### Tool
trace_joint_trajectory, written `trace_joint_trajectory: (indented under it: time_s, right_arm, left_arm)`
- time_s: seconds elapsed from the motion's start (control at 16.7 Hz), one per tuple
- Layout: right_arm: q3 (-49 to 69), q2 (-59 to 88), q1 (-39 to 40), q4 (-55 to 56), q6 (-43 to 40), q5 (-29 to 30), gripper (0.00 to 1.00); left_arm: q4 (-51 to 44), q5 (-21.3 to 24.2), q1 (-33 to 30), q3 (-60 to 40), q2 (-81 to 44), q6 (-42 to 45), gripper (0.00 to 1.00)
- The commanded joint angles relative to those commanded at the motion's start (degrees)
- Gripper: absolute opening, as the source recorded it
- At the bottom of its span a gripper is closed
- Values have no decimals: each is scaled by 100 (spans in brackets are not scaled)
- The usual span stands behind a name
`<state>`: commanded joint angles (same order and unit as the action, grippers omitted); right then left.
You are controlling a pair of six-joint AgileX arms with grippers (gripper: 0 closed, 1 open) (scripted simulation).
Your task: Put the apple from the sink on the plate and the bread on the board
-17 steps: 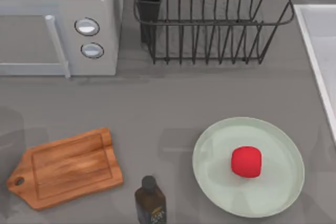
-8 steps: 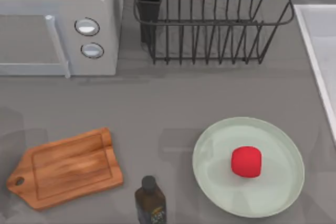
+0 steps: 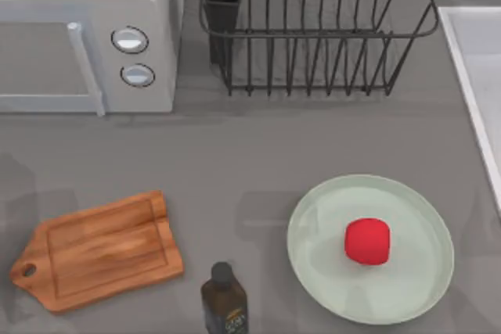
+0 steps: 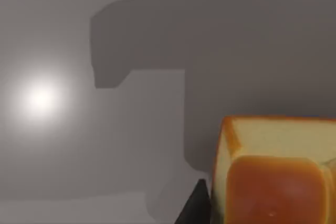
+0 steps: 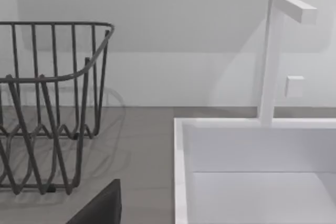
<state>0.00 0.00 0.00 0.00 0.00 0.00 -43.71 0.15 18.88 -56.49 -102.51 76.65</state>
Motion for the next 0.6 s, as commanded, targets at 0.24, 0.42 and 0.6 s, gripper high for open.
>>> trace_joint_trajectory:
  time_s: [0.24,0.42,0.6]
  right_arm:
    - [0,0,0,0,0,0,100]
    - [0,0,0,0,0,0,100]
    - [0,0,0,0,0,0,100]
  left_arm:
    - [-1080,-1,-4,-617,356,-3,0]
    - [-1857,-2,-13,-1083,663,-25,0]
    - [-2094,-2,-21,-1257,813,-53,0]
